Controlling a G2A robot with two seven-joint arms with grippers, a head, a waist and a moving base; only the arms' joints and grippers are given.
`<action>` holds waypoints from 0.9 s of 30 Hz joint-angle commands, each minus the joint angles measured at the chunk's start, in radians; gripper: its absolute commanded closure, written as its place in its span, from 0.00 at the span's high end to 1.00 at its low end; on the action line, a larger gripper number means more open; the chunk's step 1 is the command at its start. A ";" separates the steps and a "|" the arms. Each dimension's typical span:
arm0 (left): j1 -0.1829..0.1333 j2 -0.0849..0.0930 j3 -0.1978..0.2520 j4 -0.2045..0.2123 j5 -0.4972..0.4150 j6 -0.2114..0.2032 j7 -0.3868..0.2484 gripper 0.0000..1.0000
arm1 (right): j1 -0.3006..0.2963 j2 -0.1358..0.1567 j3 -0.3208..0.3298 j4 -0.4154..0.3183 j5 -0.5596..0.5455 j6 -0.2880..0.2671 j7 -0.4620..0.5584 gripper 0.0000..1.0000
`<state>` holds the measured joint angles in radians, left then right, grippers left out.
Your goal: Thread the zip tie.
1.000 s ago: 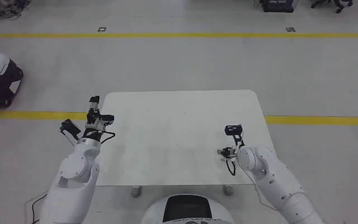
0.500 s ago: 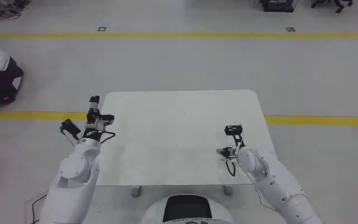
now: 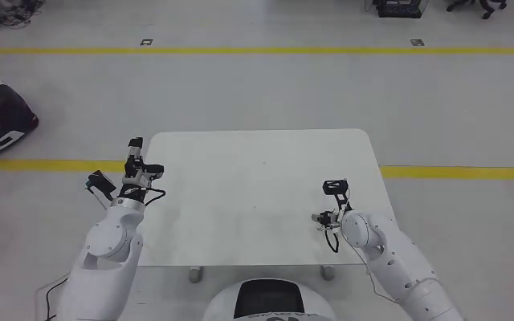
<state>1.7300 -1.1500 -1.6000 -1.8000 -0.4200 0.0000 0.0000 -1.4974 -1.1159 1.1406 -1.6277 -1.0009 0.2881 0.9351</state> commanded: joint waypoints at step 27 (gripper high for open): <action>0.000 0.000 0.000 0.000 0.000 0.000 0.000 1.00 | 0.004 0.003 -0.001 -0.010 -0.113 -0.081 0.111 0.51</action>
<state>1.7300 -1.1500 -1.6000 -1.8000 -0.4200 0.0000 0.0000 -1.4927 -1.1139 1.1361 -1.6361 -1.1118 0.2101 1.0422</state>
